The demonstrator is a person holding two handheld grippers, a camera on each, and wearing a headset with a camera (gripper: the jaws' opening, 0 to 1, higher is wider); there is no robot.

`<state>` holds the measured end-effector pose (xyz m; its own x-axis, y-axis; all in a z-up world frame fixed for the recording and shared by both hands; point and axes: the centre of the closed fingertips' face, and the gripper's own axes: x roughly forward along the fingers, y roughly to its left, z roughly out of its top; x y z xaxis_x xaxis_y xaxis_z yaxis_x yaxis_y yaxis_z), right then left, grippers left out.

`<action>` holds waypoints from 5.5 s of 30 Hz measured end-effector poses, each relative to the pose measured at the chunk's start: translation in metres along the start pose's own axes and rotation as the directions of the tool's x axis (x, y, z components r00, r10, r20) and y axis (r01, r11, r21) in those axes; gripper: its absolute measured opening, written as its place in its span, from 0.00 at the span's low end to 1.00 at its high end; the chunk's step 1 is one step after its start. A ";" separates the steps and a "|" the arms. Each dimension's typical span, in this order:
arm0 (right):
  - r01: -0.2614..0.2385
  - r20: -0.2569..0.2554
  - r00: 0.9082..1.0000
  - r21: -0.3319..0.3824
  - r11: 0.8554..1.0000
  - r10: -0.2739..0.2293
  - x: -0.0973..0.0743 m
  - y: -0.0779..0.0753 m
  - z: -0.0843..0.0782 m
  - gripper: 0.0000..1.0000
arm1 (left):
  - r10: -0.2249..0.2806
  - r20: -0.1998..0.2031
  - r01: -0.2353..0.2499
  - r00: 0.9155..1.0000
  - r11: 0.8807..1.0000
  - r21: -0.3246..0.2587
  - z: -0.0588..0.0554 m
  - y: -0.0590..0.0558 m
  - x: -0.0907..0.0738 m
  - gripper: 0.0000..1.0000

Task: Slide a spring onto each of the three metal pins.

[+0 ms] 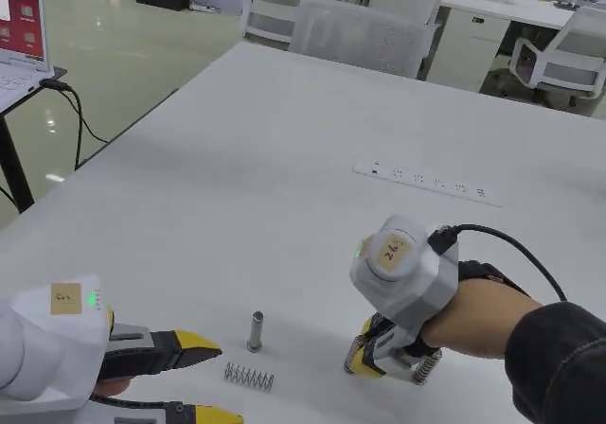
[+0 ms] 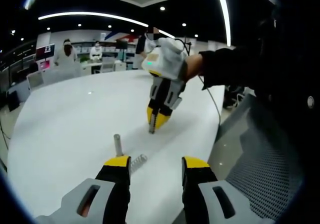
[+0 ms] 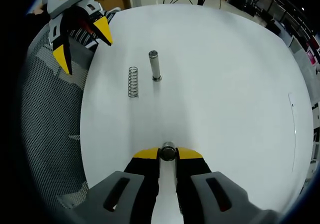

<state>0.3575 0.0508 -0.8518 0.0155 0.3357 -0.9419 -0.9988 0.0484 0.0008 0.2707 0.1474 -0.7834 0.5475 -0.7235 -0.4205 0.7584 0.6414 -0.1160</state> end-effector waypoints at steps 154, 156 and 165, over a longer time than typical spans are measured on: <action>-0.008 0.114 0.993 -0.078 0.997 0.017 -0.052 0.081 0.023 0.08 | -0.224 -0.054 0.229 0.973 0.964 0.135 0.016 -0.026 0.035 0.28; -0.008 0.112 0.994 -0.084 0.996 0.017 -0.054 0.083 0.023 0.08 | -0.236 -0.044 0.240 0.971 0.961 0.138 0.020 -0.028 0.036 0.27; 0.000 0.112 0.994 -0.097 0.995 0.011 -0.058 0.086 0.027 0.08 | -0.284 -0.026 0.284 0.958 0.944 0.165 0.029 -0.037 0.041 0.20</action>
<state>0.2721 0.0609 -0.7876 0.0100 0.4392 -0.8983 -0.9985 -0.0432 -0.0323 0.2749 0.0867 -0.7704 0.3003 -0.8691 -0.3931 0.9302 0.3580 -0.0808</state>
